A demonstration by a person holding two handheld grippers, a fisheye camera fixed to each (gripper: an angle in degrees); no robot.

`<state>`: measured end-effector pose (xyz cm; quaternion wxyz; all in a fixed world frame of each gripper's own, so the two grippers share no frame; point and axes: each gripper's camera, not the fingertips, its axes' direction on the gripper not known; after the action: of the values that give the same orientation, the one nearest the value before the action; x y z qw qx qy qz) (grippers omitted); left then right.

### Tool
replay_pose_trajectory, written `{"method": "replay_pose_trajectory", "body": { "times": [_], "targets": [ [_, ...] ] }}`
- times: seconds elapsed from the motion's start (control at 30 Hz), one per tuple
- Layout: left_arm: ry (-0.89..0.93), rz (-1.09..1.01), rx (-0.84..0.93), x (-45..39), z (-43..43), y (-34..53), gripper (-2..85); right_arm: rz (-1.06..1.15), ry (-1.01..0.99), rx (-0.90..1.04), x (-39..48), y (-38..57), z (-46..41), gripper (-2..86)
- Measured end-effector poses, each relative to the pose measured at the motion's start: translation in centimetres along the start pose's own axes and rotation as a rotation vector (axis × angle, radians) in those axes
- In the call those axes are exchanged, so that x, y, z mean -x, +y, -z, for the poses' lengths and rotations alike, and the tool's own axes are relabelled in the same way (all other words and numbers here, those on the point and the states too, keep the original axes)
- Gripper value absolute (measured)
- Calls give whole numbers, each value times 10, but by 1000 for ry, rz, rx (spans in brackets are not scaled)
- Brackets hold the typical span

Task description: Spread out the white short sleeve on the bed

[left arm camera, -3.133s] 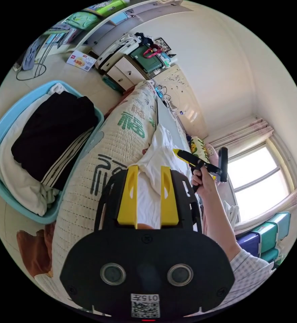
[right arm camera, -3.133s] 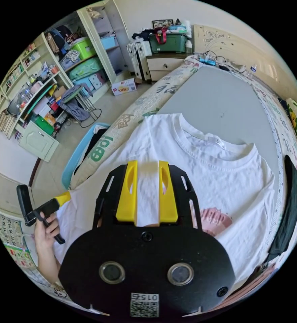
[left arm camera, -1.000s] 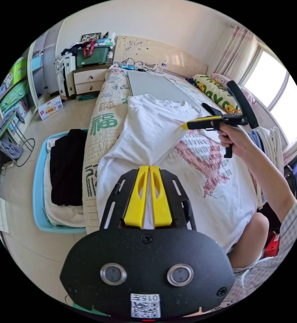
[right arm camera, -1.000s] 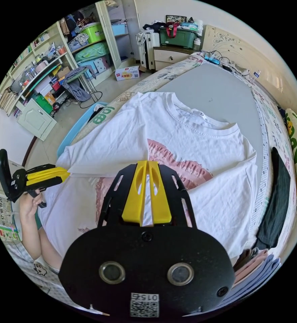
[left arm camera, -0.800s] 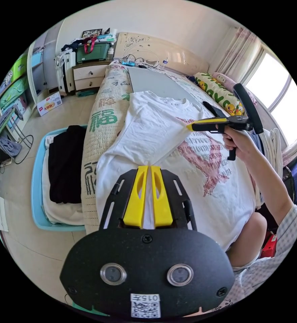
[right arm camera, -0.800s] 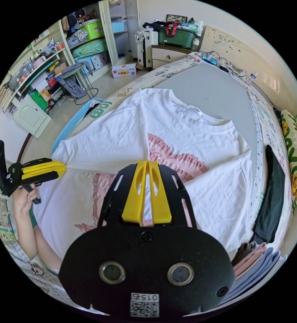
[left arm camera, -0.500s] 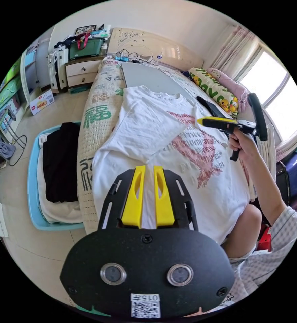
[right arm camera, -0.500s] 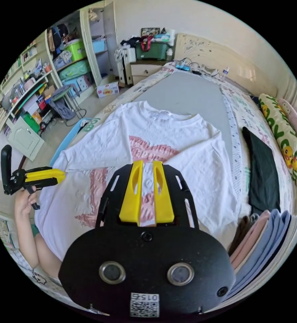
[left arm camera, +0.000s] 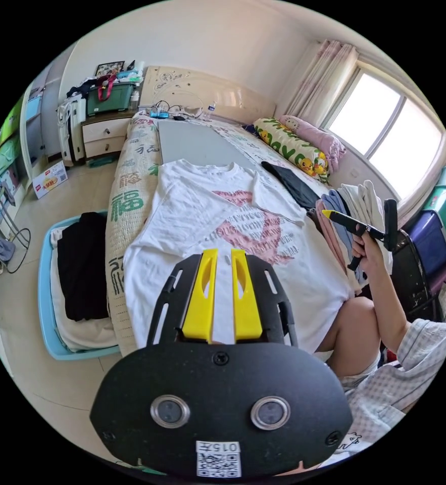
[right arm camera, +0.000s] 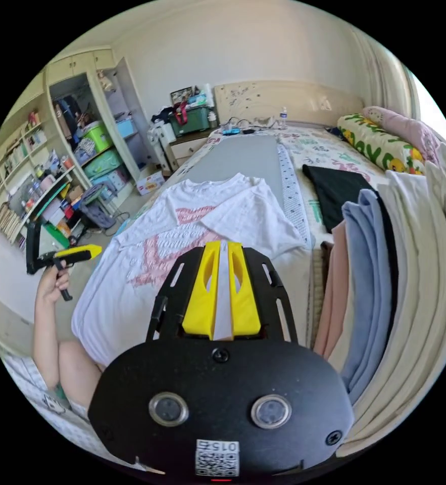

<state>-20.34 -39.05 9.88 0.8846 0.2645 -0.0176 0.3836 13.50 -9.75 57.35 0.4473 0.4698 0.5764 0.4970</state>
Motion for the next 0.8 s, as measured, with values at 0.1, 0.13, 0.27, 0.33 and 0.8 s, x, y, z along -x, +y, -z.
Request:
{"method": "replay_pose_trajectory", "body": {
  "times": [0.1, 0.13, 0.27, 0.33, 0.8],
  "targets": [
    [4, -49, 35, -9, 4, 7, 61, 178, 2, 122, 13, 20, 2, 48],
    [13, -68, 45, -11, 6, 11, 61, 246, 49, 148, 16, 29, 8, 55],
    [45, -104, 74, -3, 20, 35, 62, 326, 51, 113, -14, 77, 53, 60],
    [40, -107, 84, 3, 30, 52, 62, 282, -31, 81, -40, 106, 74, 60],
    [-65, 238, -82, 60, 121, 282, 117, 123, -109, 51, -152, 271, 141, 99]
  ]
}}
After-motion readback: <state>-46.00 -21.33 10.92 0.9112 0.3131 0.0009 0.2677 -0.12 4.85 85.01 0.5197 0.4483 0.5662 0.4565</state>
